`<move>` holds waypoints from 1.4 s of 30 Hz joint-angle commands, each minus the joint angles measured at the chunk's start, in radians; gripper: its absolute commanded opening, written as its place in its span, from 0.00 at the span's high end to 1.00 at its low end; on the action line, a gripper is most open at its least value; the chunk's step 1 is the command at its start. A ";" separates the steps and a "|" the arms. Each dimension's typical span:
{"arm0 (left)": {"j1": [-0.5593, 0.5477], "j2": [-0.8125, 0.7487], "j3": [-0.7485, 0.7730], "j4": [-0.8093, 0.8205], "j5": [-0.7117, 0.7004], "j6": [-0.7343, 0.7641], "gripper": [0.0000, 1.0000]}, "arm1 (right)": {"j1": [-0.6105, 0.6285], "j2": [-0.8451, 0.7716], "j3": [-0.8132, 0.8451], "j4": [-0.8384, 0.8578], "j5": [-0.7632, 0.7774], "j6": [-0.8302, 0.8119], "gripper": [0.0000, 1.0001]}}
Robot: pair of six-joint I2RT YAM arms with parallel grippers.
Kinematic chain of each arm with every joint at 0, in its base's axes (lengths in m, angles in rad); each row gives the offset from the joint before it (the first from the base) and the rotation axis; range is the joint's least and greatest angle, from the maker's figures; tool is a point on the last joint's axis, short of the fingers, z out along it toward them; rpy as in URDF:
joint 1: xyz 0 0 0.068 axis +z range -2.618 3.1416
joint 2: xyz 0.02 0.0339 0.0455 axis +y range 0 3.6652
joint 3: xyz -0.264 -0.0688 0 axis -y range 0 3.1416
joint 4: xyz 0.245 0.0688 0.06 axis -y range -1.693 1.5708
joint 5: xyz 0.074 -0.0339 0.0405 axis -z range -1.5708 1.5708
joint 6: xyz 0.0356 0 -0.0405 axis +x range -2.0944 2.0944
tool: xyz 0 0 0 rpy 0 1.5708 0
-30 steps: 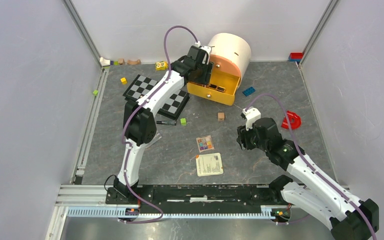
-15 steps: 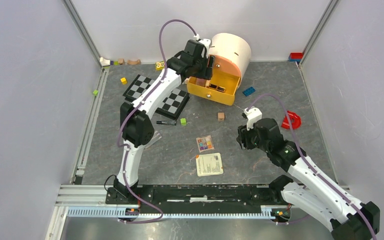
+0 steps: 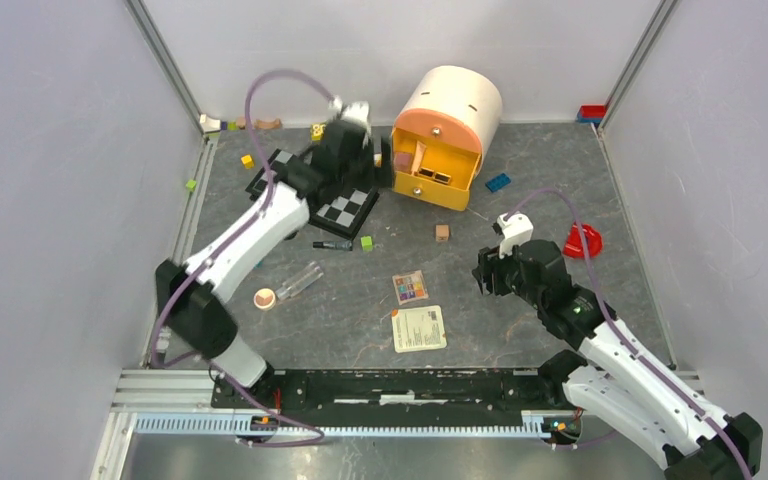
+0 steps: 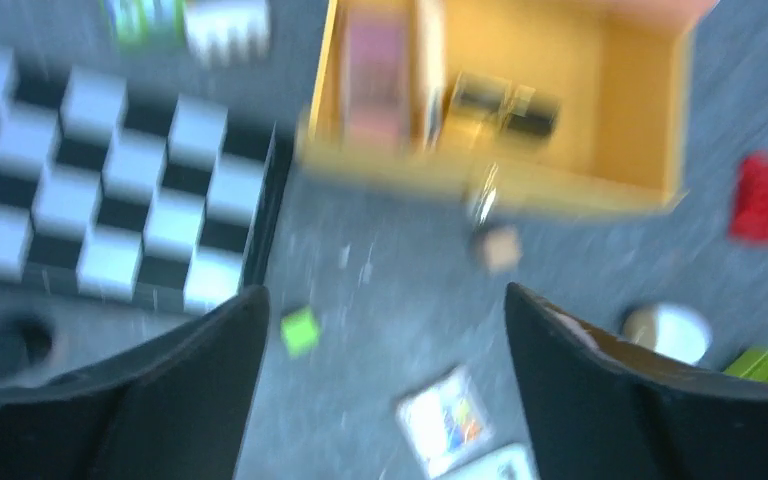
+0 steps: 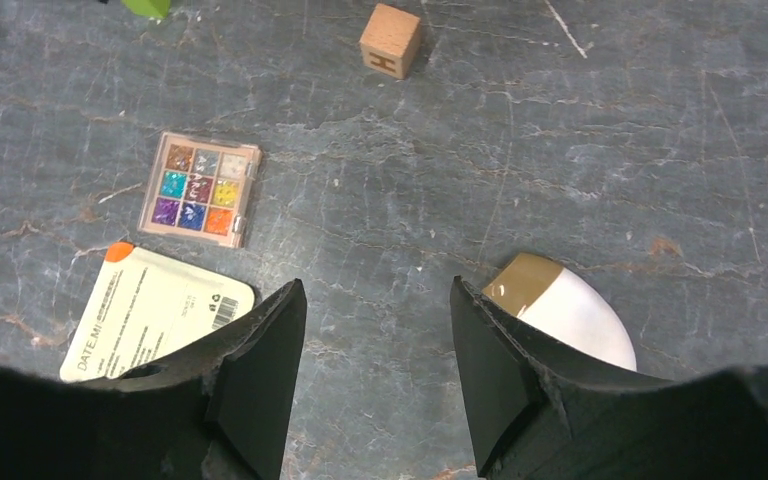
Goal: Organize the makeup
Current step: Pick up the makeup from the center of the board.
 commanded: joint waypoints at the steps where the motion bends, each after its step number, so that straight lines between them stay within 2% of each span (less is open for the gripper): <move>1: -0.126 -0.193 -0.375 0.094 -0.201 -0.249 0.01 | 0.004 -0.031 -0.017 0.029 0.092 0.052 0.38; 6: -0.310 -0.193 -0.536 0.107 -0.339 -0.433 0.00 | 0.003 -0.053 -0.015 0.006 0.163 0.071 0.35; 10: -0.377 -0.163 -0.612 0.121 -0.383 -0.591 0.00 | 0.003 -0.074 -0.021 0.001 0.185 0.072 0.35; 13: -0.402 -0.103 -0.612 0.124 -0.402 -0.648 0.00 | 0.003 -0.075 -0.023 -0.003 0.183 0.073 0.34; 22: -0.416 0.077 -0.550 0.163 -0.362 -0.644 0.00 | 0.004 -0.068 -0.023 -0.020 0.176 0.072 0.34; 30: -0.421 0.115 -0.548 0.216 -0.329 -0.641 0.00 | 0.004 -0.058 -0.026 -0.025 0.175 0.057 0.34; 42: -0.433 0.202 -0.474 0.164 -0.315 -0.709 0.00 | 0.004 -0.053 -0.028 -0.032 0.178 0.045 0.33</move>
